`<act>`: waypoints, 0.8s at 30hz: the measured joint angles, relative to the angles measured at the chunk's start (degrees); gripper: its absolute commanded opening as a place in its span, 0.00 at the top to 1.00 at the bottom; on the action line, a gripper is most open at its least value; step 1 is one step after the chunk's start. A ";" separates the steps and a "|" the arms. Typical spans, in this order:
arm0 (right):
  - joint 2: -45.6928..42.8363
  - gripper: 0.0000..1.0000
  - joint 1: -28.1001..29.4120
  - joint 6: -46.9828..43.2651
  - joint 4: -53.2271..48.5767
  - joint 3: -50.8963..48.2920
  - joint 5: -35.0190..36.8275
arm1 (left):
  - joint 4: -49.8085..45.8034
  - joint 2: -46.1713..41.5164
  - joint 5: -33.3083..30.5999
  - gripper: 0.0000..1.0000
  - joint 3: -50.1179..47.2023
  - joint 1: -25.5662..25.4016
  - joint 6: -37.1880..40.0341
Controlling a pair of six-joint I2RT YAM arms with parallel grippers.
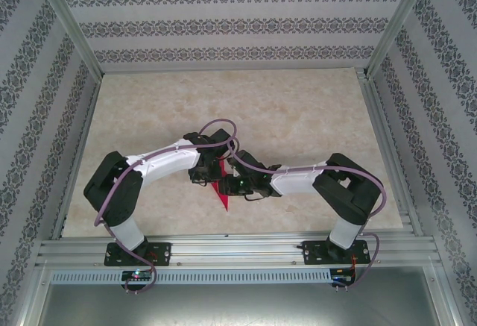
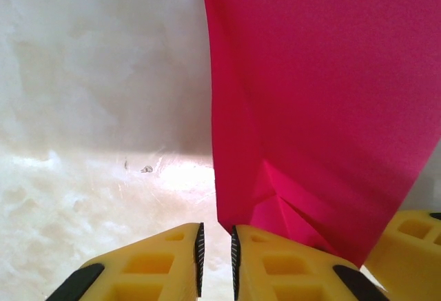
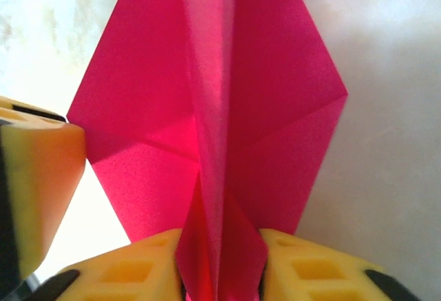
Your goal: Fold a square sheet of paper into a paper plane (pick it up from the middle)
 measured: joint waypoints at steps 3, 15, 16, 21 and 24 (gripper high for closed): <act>0.07 0.84 0.28 -0.76 -1.18 0.74 1.01 | 0.04 -1.44 -0.02 0.77 -0.26 0.00 0.00; -7.54 0.93 0.46 -5.11 -23.76 9.20 16.02 | 4.92 -20.55 -6.97 0.69 -6.16 0.24 -1.55; -8.28 0.93 0.46 -5.55 -25.81 10.12 17.79 | 5.18 -21.70 -7.82 0.69 -6.47 0.37 -1.81; -8.92 0.93 0.39 -6.56 -35.36 14.10 24.81 | 6.03 -26.32 -11.08 0.67 -9.68 1.66 -3.74; -7.58 0.92 0.33 -6.99 -39.63 15.98 26.80 | 6.14 -27.78 -11.93 0.67 -12.50 2.27 -5.20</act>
